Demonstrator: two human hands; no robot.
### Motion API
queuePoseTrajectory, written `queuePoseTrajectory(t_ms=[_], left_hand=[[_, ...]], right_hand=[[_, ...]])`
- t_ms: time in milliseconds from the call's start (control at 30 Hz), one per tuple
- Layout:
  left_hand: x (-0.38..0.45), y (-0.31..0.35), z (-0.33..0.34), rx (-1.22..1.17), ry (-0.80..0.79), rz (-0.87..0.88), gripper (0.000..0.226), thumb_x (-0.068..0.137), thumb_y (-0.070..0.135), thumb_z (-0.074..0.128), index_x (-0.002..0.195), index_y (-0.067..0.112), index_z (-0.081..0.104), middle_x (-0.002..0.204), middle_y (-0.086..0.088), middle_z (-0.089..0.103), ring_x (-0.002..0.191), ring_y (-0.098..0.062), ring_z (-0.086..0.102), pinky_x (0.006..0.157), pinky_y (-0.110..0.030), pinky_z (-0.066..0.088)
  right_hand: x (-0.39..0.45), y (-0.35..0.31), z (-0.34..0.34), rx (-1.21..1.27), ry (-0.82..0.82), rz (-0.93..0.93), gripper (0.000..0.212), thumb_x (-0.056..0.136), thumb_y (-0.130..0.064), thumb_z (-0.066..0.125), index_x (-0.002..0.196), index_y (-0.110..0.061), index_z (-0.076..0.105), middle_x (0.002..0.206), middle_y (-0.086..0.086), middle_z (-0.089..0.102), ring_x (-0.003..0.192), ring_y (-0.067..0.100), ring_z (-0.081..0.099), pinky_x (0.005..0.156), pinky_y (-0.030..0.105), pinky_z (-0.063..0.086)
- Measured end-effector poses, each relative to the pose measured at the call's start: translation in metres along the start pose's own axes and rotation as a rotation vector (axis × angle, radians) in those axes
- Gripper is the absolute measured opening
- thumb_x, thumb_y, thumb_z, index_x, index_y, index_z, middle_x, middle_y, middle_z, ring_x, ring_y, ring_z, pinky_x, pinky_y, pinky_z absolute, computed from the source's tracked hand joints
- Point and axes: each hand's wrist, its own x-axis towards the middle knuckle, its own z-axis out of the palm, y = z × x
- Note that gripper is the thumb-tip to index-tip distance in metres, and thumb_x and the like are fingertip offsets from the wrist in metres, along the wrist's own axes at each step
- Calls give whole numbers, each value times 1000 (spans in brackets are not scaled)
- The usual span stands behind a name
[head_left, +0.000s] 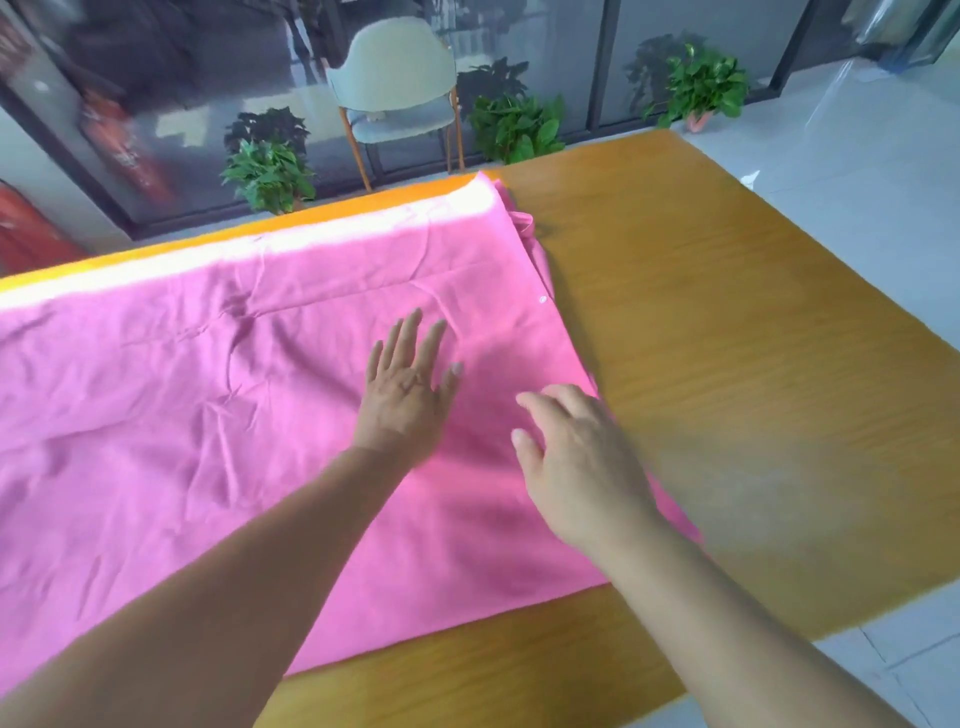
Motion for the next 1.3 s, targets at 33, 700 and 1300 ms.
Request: queuePoseTrajectory(t_ms=[33, 700, 1300], left_hand=[[-20, -18, -7, 19, 13, -66, 71, 94, 61, 9, 155, 24, 21, 164, -2, 8, 151, -20, 1, 123, -41, 1], [-289, -196, -133, -21, 26, -692, 34, 75, 0, 55, 87, 32, 58, 107, 14, 49, 105, -10, 47, 79, -27, 40], [-325, -267, -163, 180, -79, -226, 11, 74, 15, 60, 79, 25, 62, 82, 12, 58, 76, -16, 62, 56, -27, 45]], right_hand=[[7, -15, 19, 9, -31, -77, 48, 104, -36, 40, 150, -22, 38, 153, 0, 35, 142, 17, 29, 117, 31, 24], [-45, -84, 90, -80, -387, -599, 15, 71, -41, 49, 77, -27, 53, 90, -16, 43, 83, 2, 44, 70, 12, 32], [-62, -103, 75, -490, -224, -317, 9, 90, -23, 42, 81, -21, 47, 77, -6, 50, 79, 18, 57, 66, 32, 31]])
